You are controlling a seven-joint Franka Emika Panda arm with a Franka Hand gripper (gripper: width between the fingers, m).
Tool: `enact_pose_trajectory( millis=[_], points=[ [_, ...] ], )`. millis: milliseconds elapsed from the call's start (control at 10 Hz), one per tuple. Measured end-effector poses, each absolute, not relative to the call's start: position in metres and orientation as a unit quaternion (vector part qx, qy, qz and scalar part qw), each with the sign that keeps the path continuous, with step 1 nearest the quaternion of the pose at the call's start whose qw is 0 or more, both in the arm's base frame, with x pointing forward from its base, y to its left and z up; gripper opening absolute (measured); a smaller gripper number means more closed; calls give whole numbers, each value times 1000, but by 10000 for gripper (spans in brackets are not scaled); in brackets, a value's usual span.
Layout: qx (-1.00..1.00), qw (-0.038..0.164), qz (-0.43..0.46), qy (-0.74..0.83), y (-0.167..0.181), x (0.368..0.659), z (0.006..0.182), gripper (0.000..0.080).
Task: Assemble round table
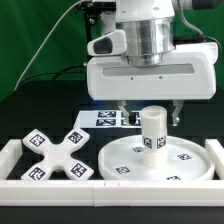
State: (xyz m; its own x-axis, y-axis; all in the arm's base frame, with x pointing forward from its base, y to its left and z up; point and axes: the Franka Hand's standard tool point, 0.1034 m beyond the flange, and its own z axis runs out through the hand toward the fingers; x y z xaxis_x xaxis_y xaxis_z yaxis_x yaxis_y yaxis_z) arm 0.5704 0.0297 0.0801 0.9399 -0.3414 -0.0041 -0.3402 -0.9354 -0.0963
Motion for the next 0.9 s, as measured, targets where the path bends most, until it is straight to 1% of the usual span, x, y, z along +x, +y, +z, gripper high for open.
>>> enact_pose_trajectory(
  millis=[100, 300, 500, 700, 800, 900],
  points=[
    [-976, 49, -5, 211, 30, 570, 80, 400],
    [-954, 48, -3, 296, 31, 571, 80, 403],
    [-906, 42, 0, 422, 30, 569, 80, 403],
    [-831, 40, 6, 555, 31, 567, 80, 403],
    [-796, 41, 9, 603, 31, 567, 80, 404],
    [-749, 47, 16, 661, 31, 566, 80, 404]
  ],
)
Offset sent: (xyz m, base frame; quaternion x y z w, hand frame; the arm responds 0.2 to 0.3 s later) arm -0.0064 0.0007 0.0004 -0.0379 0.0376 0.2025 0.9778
